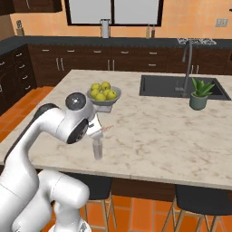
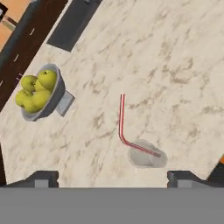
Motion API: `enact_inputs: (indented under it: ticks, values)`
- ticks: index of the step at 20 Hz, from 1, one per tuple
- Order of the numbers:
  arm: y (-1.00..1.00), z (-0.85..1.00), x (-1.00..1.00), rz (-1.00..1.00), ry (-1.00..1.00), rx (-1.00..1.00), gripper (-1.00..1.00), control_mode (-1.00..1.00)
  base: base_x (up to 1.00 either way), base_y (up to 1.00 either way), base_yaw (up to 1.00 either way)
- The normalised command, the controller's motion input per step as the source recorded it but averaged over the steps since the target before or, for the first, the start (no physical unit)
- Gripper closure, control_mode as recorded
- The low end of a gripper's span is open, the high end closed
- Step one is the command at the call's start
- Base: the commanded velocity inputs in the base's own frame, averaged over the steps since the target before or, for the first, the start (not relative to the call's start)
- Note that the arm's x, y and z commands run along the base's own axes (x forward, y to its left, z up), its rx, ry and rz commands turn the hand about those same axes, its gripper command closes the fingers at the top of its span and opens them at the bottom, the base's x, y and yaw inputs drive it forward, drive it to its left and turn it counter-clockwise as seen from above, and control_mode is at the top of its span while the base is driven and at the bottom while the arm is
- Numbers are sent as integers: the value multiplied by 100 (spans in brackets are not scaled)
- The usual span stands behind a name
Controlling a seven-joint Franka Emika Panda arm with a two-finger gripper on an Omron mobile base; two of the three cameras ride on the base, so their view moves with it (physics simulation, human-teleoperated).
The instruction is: Take a straw from the drawer in front and place it inside the glass cup on the dining counter.
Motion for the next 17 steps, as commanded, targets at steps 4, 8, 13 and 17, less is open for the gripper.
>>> enact_inputs:
  ticks: [4, 8, 13, 17]
  values:
    - [26, 12, -56, 2, 48, -27, -100, -100, 0, 0, 0]
    - [32, 0, -55, 4, 51, -26, -100, -100, 0, 0, 0]
    - [28, 0, -60, 7, 45, -16, -100, -100, 0, 0, 0]
    - [41, 0, -66, 14, 19, 0, -100, -100, 0, 0, 0]
